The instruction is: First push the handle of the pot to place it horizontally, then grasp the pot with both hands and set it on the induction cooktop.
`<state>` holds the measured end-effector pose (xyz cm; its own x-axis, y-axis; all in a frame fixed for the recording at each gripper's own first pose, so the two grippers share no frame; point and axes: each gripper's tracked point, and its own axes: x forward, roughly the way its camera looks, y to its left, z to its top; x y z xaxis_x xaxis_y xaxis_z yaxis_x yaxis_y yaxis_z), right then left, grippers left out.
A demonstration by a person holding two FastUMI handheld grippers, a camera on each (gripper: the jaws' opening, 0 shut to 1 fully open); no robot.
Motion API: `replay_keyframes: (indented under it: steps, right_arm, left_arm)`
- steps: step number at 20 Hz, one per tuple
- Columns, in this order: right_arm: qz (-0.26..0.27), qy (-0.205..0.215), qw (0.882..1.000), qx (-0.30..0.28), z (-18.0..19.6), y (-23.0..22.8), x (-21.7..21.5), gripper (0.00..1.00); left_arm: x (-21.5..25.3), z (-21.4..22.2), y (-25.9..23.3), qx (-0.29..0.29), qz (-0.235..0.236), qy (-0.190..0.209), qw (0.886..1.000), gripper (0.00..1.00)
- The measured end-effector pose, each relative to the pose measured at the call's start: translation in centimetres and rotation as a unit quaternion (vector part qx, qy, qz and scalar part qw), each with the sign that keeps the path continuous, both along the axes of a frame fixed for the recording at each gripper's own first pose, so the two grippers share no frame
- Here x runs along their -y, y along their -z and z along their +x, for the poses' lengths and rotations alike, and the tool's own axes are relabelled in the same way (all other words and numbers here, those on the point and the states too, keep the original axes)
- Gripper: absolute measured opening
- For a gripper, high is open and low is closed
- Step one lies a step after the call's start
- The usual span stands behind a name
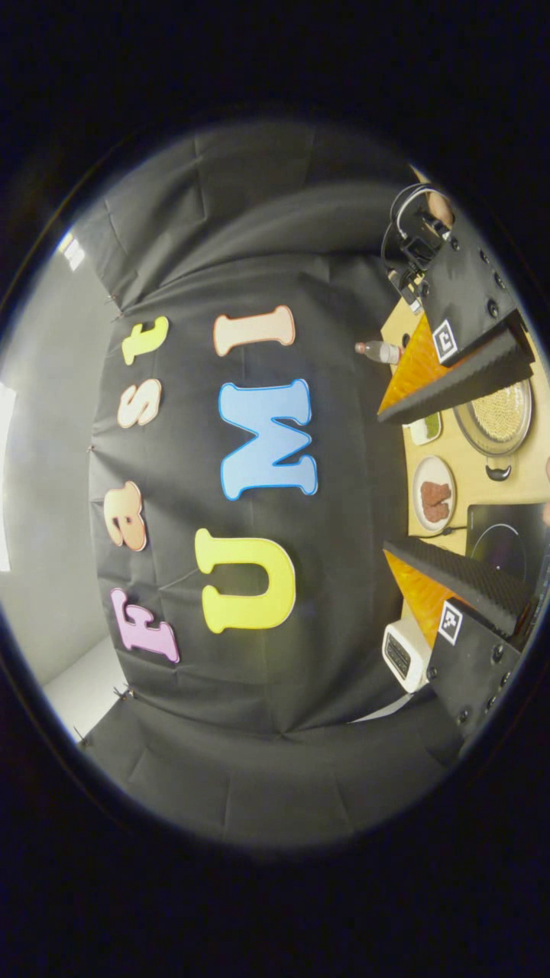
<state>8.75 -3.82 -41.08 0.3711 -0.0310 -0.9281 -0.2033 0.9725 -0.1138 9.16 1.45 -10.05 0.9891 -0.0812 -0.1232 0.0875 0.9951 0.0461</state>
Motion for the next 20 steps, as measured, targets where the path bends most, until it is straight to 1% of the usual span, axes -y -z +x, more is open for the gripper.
replay_keyframes:
  steps: [2,4,7,8,9,11,12,15,18,20]
  right_arm:
    - [-0.009,0.004,1.0,0.015,0.0,-0.7,0.8,0.01]
    - [0.004,0.01,0.999,0.038,-0.2,-2.0,1.3,0.01]
    - [0.017,0.026,0.996,0.086,-0.3,-4.4,2.2,0.71]
    - [0.023,0.034,0.994,0.103,-0.4,-5.1,2.4,0.8]
    - [0.034,0.042,0.992,0.118,-0.3,-5.8,2.3,0.92]
    - [0.057,0.059,0.986,0.145,-0.1,-7.0,1.9,0.91]
    - [0.068,0.067,0.983,0.155,0.0,-7.4,1.8,0.91]
    - [0.094,0.08,0.976,0.181,0.8,-8.0,1.0,0.91]
    - [0.1,0.079,0.972,0.198,2.0,-7.8,0.6,0.92]
    - [0.101,0.08,0.971,0.203,3.0,-7.4,0.4,0.92]
  left_arm:
    - [0.1,0.3,1.0,-0.009,-0.002,0.001,1.0,1.0]
    - [0.3,0.6,2.6,-0.027,-0.005,0.005,1.0,1.0]
    - [0.9,1.1,6.0,-0.061,-0.015,0.016,0.998,1.0]
    - [1.2,1.3,7.3,-0.076,-0.019,0.022,0.997,1.0]
    - [1.7,1.5,9.0,-0.094,-0.023,0.03,0.995,1.0]
    - [2.6,1.8,12.5,-0.135,-0.031,0.042,0.989,1.0]
    - [2.8,2.0,14.3,-0.156,-0.033,0.045,0.986,0.97]
    - [3.0,2.9,19.4,-0.212,-0.032,0.044,0.976,0.97]
    - [3.3,3.9,24.1,-0.257,-0.026,0.047,0.965,0.98]
    - [3.1,4.9,27.0,-0.277,-0.014,0.048,0.96,0.98]
